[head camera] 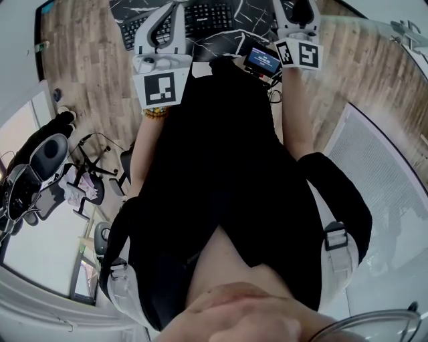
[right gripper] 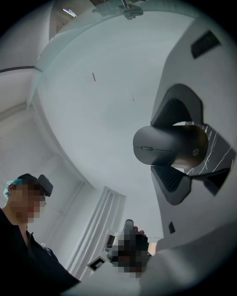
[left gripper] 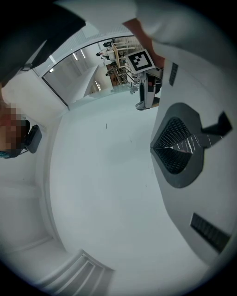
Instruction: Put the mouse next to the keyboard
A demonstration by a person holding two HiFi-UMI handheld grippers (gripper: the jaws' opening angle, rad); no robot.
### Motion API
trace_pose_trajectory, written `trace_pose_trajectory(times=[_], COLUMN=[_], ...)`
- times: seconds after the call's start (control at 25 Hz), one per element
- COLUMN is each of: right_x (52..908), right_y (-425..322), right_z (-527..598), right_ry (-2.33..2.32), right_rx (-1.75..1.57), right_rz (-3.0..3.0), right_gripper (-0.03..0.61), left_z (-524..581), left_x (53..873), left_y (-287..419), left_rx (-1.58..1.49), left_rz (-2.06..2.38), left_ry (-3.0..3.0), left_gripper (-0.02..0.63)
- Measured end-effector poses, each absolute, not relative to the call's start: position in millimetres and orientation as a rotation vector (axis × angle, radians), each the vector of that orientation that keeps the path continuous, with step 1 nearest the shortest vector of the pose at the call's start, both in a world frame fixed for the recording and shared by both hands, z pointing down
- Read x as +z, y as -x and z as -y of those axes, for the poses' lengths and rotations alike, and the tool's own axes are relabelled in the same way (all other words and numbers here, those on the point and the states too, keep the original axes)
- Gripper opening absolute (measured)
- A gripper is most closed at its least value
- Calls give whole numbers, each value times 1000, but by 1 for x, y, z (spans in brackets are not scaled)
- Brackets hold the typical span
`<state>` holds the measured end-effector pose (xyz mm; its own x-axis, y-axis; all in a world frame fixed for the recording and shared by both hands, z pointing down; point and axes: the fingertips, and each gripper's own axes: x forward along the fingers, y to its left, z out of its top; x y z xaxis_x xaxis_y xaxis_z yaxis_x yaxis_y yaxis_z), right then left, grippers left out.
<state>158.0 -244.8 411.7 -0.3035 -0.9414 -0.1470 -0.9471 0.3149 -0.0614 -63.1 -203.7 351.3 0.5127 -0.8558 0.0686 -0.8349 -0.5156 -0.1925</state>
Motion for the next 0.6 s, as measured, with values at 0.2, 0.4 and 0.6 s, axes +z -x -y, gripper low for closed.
trace_pose_trajectory(times=[0.2, 0.4, 0.6], right_x=[441, 476, 503], right_y=[-158, -161, -160], right_z=[246, 247, 250], right_ry=[1767, 1802, 1817], right_rx=[-1, -78, -148], right_rz=[-2467, -2507, -2522], right_gripper=[284, 284, 282], left_z=[202, 199, 197], left_x=[351, 355, 354], left_y=[62, 62, 65], left_rx=[-220, -226, -237], left_rz=[-1470, -1468, -1470], left_ry=[2615, 2612, 2600], left_gripper=[14, 14, 14])
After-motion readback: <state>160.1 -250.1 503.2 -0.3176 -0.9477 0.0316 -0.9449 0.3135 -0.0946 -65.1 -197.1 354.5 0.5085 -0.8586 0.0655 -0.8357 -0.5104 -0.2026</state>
